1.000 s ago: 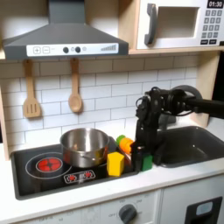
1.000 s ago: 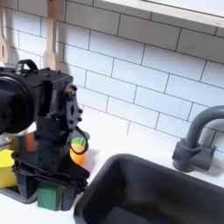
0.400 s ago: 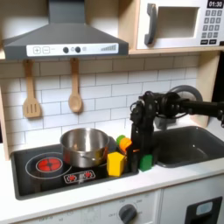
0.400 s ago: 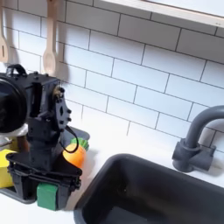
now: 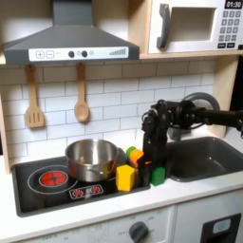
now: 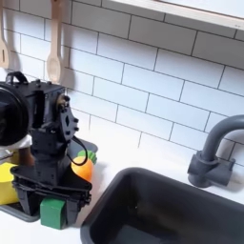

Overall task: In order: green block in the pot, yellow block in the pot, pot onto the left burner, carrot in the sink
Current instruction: 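Put the green block in the pot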

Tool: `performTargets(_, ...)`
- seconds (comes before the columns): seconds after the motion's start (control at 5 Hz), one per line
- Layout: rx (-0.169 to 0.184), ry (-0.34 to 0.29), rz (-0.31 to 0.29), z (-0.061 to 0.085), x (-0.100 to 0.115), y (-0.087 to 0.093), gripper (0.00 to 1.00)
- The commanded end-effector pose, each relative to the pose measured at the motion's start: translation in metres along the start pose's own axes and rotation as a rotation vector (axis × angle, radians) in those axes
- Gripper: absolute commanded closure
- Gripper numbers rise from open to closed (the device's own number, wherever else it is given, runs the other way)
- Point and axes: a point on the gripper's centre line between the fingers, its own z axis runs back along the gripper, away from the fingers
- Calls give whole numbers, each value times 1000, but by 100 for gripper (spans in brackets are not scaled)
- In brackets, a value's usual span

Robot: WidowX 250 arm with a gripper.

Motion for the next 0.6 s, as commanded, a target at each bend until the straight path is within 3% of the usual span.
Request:
performTargets(0.0,-3,-41,-24,10,-6,-10,100)
performTargets(0.4,-22,-83,-74,34,-16,-31,100)
